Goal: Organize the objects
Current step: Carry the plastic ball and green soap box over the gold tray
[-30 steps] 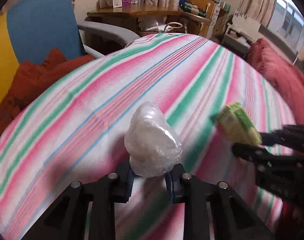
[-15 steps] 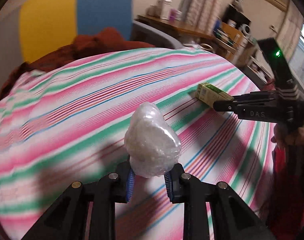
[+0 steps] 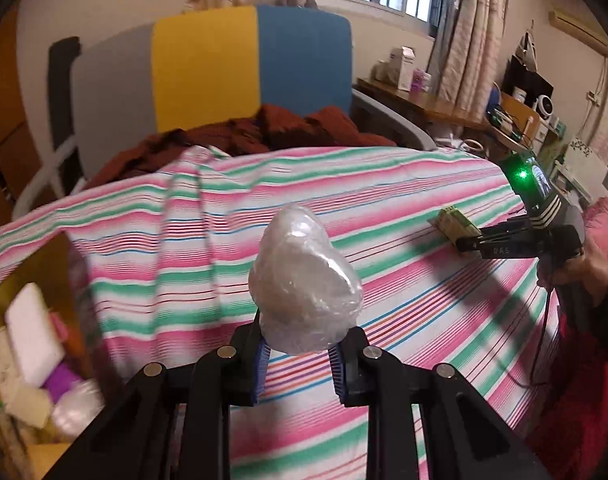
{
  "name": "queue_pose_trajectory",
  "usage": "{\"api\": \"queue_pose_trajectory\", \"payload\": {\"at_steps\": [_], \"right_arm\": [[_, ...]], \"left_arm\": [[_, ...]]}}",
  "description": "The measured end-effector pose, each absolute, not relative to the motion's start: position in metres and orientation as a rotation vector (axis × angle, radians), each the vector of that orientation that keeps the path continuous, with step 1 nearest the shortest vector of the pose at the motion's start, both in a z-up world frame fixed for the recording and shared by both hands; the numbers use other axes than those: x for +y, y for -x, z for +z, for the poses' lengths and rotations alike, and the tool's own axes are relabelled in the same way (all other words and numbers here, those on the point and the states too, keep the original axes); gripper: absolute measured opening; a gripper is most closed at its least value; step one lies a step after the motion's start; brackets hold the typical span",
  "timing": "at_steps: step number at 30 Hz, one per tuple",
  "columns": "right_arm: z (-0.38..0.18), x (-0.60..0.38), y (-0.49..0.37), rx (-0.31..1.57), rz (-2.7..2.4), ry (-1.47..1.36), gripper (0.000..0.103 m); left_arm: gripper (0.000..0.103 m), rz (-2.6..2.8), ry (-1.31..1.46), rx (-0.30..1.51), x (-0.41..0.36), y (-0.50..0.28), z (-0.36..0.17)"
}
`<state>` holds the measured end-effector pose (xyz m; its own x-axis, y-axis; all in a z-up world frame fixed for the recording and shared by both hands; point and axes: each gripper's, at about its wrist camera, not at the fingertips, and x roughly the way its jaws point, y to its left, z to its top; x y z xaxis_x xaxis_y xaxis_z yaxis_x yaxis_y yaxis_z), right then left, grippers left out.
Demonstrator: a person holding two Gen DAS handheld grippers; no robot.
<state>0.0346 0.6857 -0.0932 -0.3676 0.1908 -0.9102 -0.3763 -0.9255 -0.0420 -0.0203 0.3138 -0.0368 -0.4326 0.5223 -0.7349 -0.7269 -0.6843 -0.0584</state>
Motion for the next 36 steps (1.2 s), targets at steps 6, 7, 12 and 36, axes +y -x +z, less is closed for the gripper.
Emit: {"api": "queue_pose_trajectory", "payload": {"at_steps": [6, 7, 12, 36], "right_arm": [[-0.09, 0.67, -0.026, 0.217, 2.331, 1.556, 0.031], [-0.087, 0.666, -0.024, 0.223, 2.342, 1.555, 0.031], [-0.071, 0.631, -0.013, 0.192, 2.405, 1.553, 0.031], [-0.004, 0.348, 0.036, 0.201, 3.005, 1.479, 0.031]], "left_arm": [[0.025, 2.198, 0.946, 0.32, 0.277, 0.018, -0.022], [0.025, 2.207, 0.94, 0.314, 0.272, 0.018, -0.021], [0.025, 2.238, 0.933, 0.271, 0.25, 0.018, -0.014], [0.025, 2.558, 1.012, -0.101, 0.047, 0.055, -0.003]]}}
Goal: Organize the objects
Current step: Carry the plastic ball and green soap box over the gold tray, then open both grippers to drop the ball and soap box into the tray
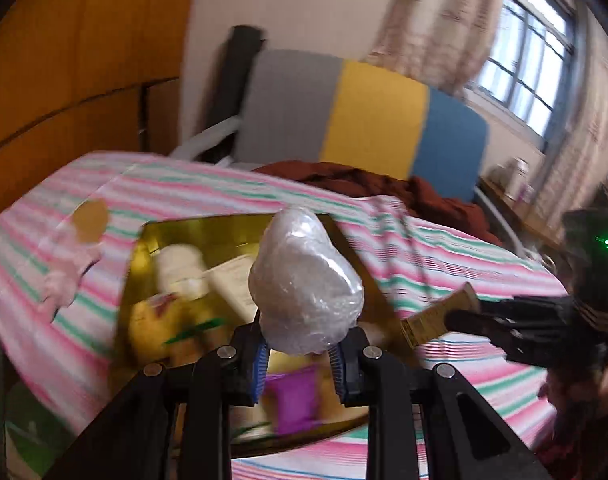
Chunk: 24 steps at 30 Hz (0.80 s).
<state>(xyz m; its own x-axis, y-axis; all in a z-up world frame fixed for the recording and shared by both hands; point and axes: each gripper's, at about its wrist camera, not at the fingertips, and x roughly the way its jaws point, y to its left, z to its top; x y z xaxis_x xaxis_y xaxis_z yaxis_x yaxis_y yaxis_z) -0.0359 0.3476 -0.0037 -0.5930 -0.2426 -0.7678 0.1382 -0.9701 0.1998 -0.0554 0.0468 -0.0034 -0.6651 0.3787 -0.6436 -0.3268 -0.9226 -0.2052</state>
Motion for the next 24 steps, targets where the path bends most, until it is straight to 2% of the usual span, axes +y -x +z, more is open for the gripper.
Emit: {"api": "queue_pose_trajectory", "payload": {"at_steps": [7, 10, 11, 13, 14, 15, 22, 24], "right_arm": [[-0.006, 0.269, 0.065, -0.106, -2.512, -1.251, 0.031], [-0.011, 0.251, 0.08, -0.075, -2.49, -1.267, 0.033], [-0.012, 0.245, 0.085, -0.075, -2.487, -1.271, 0.037], [-0.016, 0.241, 0.093, -0.087, -2.482, -1.287, 0.068], [-0.017, 0.241, 0.095, -0.09, -2.487, -1.289, 0.072], [-0.019, 0.243, 0.098, -0.091, -2.486, -1.289, 0.073], [-0.028, 0.249, 0.098, -0.06, -2.514, -1.323, 0.073], [-0.029, 0.251, 0.093, -0.046, -2.562, -1.316, 0.077]], "left_arm": [[0.025, 2.575, 1.104, -0.187, 0.02, 0.089, -0.024], [0.039, 2.542, 1.145, -0.177, 0.027, 0.098, -0.031], [0.048, 2.538, 1.154, -0.181, 0.029, 0.1, -0.033], [0.054, 2.535, 1.167, -0.167, 0.033, 0.103, -0.039], [0.062, 2.542, 1.18, -0.15, 0.035, 0.104, -0.041], [0.065, 2.551, 1.184, -0.139, 0.036, 0.103, -0.043], [0.067, 2.661, 1.156, -0.073, 0.032, 0.095, -0.035], [0.068, 2.719, 1.132, -0.038, 0.031, 0.088, -0.027]]}}
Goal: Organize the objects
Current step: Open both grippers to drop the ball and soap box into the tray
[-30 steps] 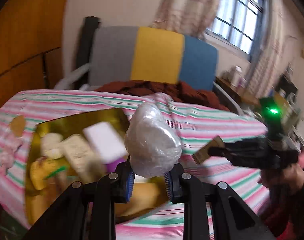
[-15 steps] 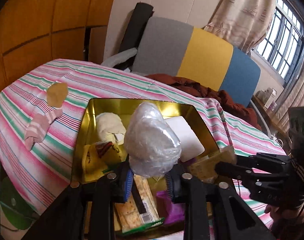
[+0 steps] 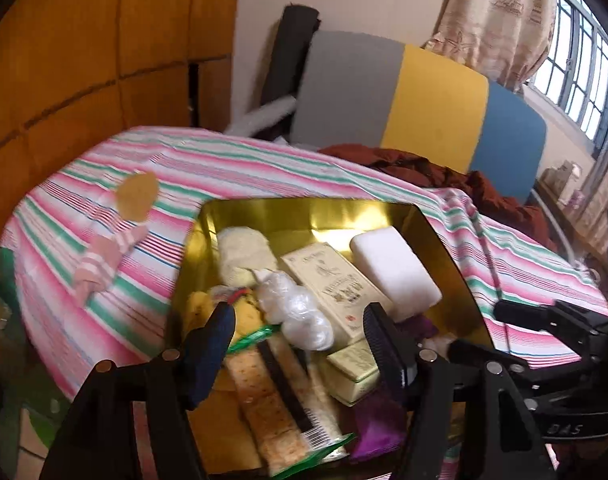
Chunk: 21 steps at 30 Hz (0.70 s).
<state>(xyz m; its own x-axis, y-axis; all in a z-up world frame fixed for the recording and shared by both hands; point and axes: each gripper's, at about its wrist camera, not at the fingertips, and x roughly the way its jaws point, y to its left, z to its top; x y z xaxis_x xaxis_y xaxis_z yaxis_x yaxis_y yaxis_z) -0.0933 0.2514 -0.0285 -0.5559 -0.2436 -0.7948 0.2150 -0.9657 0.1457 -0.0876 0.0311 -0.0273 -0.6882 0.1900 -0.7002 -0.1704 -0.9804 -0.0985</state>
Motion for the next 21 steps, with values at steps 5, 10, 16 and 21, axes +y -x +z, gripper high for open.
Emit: {"api": "queue_pose_trajectory", "payload": {"at_steps": [5, 10, 16, 21], "right_arm": [[-0.018, 0.255, 0.077, -0.077, -2.675, -1.246, 0.092], [-0.008, 0.253, 0.054, -0.093, -2.784, -1.181, 0.101], [-0.017, 0.252, 0.029, -0.133, -2.866, -1.22, 0.101], [-0.018, 0.254, 0.019, -0.123, -2.907, -1.225, 0.101]], "left_arm": [[0.068, 2.832, 1.096, 0.027, 0.03, 0.072, -0.01], [0.069, 2.972, 1.09, 0.169, 0.039, 0.052, 0.0], [0.069, 2.899, 1.078, 0.059, 0.031, 0.032, -0.01], [0.068, 2.896, 1.05, 0.044, 0.025, 0.023, -0.013]]}}
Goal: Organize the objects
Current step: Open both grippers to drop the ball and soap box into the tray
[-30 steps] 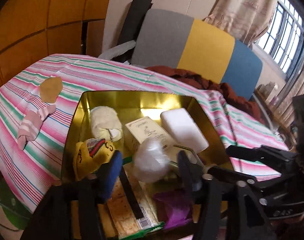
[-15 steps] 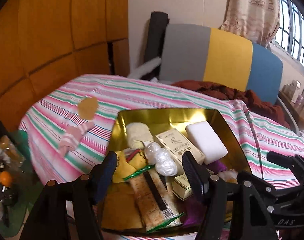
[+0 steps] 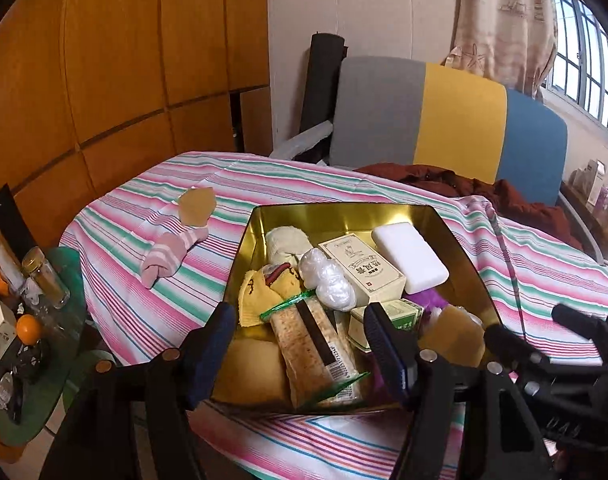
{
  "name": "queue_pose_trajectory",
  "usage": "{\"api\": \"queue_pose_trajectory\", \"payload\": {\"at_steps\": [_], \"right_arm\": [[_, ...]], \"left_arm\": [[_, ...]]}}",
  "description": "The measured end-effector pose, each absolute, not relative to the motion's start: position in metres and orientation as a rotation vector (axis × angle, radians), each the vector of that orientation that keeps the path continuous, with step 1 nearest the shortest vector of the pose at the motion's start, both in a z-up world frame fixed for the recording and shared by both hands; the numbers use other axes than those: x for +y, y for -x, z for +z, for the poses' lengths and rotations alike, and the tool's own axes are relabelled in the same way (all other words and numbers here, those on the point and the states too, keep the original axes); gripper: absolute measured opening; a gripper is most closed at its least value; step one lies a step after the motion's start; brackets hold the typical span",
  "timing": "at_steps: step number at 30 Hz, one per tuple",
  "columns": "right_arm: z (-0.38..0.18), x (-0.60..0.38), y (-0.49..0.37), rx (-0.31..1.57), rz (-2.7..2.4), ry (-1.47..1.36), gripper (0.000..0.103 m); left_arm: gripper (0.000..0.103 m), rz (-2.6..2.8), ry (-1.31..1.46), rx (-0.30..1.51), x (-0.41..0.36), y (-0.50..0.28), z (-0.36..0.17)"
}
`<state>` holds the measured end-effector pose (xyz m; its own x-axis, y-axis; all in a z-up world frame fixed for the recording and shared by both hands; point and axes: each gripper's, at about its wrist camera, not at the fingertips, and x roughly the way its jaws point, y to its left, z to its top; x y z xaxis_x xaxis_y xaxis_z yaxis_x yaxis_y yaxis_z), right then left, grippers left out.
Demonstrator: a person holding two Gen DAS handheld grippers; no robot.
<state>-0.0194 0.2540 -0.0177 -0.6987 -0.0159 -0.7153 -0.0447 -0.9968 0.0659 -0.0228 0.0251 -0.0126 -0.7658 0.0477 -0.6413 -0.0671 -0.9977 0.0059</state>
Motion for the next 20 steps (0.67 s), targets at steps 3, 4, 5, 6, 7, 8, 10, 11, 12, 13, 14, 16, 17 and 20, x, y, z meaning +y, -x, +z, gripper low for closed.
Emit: {"api": "queue_pose_trajectory", "payload": {"at_steps": [3, 4, 5, 6, 7, 8, 10, 11, 12, 13, 14, 16, 17, 20], "right_arm": [[-0.011, 0.252, 0.016, 0.109, 2.899, 1.172, 0.101], [-0.009, 0.251, 0.015, 0.107, 2.906, 1.164, 0.101], [-0.008, 0.249, 0.014, 0.105, 2.912, 1.16, 0.101], [-0.007, 0.248, 0.013, 0.103, 2.919, 1.16, 0.101], [-0.007, 0.245, 0.012, 0.099, 2.925, 1.16, 0.101], [-0.006, 0.244, 0.012, 0.093, 2.929, 1.161, 0.101], [-0.007, 0.241, 0.011, 0.083, 2.933, 1.165, 0.101], [-0.006, 0.24, 0.01, 0.083, 2.935, 1.164, 0.101], [-0.006, 0.239, 0.01, 0.081, 2.936, 1.162, 0.102], [-0.006, 0.239, 0.01, 0.079, 2.936, 1.163, 0.102], [-0.006, 0.239, 0.009, 0.077, 2.938, 1.164, 0.102], [-0.007, 0.238, 0.009, 0.077, 2.936, 1.165, 0.102], [-0.008, 0.238, 0.009, 0.078, 2.935, 1.168, 0.102], [-0.009, 0.238, 0.01, 0.075, 2.931, 1.166, 0.102]], "left_arm": [[0.068, 2.887, 1.051, 0.031, 0.023, 0.022, -0.014], [0.068, 2.877, 1.062, 0.017, 0.023, 0.02, -0.015], [0.068, 2.862, 1.071, -0.004, 0.022, 0.02, -0.015], [0.068, 2.854, 1.076, -0.019, 0.022, 0.019, -0.015], [0.068, 2.849, 1.078, -0.03, 0.022, 0.019, -0.015], [0.068, 2.849, 1.078, -0.033, 0.022, 0.018, -0.015], [0.068, 2.852, 1.075, -0.04, 0.021, 0.018, -0.015], [0.067, 2.858, 1.064, -0.046, 0.021, 0.017, -0.015], [0.062, 2.871, 1.057, -0.045, 0.02, 0.016, -0.015], [0.059, 2.884, 1.043, -0.048, 0.019, 0.015, -0.014], [0.058, 2.883, 1.042, -0.05, 0.019, 0.015, -0.014], [0.058, 2.888, 1.038, -0.037, 0.019, 0.014, -0.014], [0.058, 2.883, 1.035, -0.042, 0.019, 0.014, -0.014], [0.058, 2.874, 1.035, -0.039, 0.02, 0.015, -0.014]]}}
